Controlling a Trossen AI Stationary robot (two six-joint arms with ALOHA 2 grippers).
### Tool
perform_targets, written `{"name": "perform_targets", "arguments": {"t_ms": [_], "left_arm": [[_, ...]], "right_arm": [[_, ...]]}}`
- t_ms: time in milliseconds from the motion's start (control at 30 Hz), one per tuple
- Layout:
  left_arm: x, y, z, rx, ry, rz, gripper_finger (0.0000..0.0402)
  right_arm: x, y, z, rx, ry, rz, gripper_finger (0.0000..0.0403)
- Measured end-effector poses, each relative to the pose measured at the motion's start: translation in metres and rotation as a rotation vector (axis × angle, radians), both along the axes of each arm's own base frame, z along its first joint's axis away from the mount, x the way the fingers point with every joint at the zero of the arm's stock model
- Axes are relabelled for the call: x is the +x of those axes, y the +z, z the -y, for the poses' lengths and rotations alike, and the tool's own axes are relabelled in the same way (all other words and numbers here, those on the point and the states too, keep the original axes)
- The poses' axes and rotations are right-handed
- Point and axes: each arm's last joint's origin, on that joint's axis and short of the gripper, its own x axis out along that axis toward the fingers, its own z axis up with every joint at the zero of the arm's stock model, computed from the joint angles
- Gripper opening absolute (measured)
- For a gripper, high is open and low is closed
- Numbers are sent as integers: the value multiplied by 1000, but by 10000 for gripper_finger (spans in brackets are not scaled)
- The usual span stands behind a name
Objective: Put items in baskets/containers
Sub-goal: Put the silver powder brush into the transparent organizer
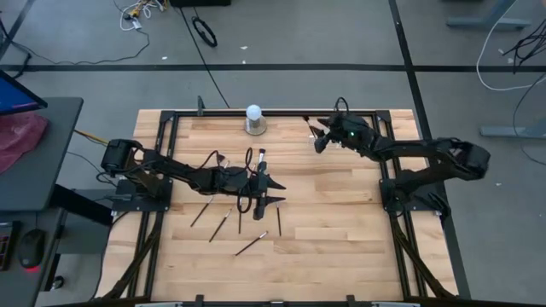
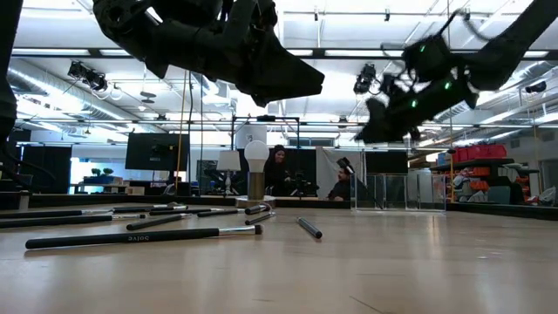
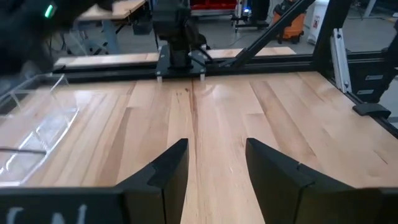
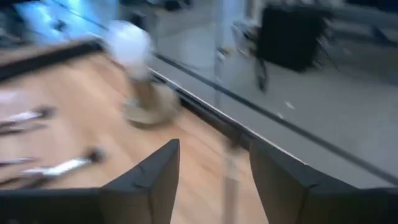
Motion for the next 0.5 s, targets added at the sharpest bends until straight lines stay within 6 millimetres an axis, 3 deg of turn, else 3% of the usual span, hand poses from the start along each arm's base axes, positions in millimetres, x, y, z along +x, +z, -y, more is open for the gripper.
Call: {"name": "perform_targets", "arguments": {"t_ms": [133,233,500], "left_arm": [[-8,4,-2,-5,117,-68,165],[-16,4,-3,26,253,-143,165],[-25,-18,-12,-27,468,-317,165]], "right_arm": [[11,19,-44,-61,196,56,194],[19,22,-79,-71,355,62,185],[24,-11,-153,-23,596,-53,158]]}}
